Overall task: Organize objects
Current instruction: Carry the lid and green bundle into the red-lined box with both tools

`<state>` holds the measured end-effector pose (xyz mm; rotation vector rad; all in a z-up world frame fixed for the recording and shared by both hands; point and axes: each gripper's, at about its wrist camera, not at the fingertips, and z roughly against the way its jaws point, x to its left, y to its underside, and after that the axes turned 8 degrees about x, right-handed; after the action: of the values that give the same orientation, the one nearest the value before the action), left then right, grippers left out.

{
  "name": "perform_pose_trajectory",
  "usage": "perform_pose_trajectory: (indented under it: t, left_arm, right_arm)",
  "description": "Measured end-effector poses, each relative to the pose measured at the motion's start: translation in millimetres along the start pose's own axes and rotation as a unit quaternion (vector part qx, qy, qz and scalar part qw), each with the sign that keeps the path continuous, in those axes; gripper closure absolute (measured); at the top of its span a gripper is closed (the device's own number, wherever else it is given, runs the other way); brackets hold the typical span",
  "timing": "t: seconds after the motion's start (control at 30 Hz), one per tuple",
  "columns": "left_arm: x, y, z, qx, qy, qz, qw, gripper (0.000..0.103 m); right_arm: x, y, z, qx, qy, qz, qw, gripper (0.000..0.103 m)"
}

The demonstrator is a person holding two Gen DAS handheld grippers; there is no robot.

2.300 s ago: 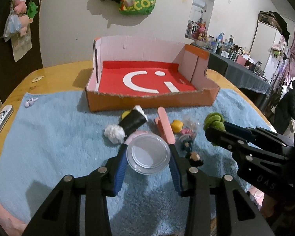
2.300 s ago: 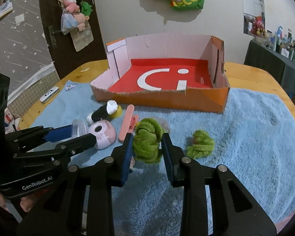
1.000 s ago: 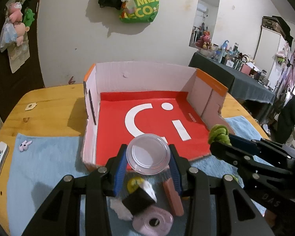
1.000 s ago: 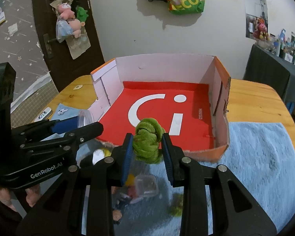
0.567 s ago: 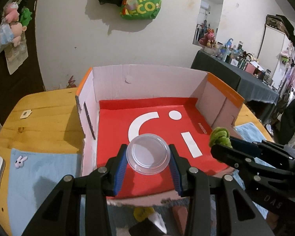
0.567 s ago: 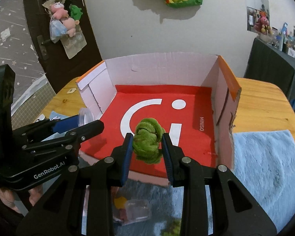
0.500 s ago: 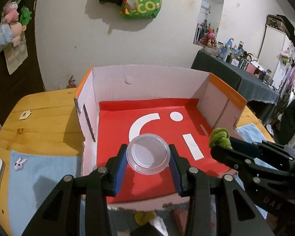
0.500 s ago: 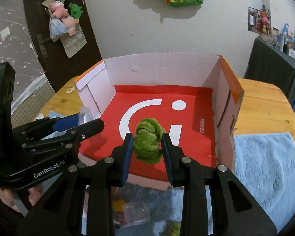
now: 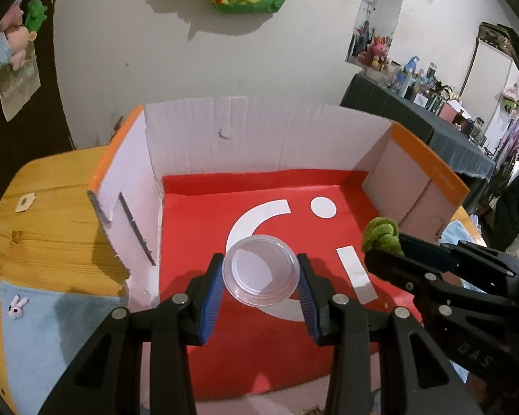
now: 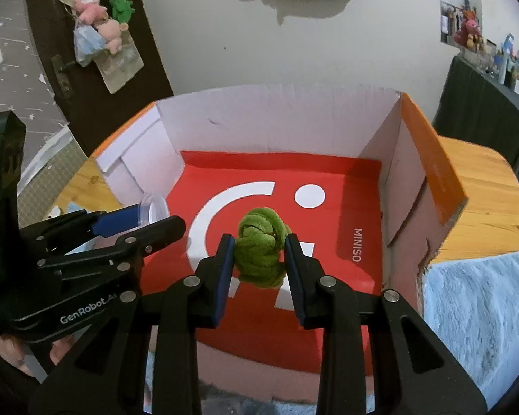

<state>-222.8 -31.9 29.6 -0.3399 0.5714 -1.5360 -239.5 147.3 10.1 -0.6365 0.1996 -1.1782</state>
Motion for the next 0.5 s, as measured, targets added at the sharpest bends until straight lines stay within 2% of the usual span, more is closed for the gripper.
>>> perform_pose_trajectory:
  t: [0.5]
  left_arm:
    - [6,-3,-35,0.059,0.002,-0.002,0.9983,0.061]
  right_arm:
    - [-13,-6,-36,0.068,0.004,-0.017,0.997,0.075]
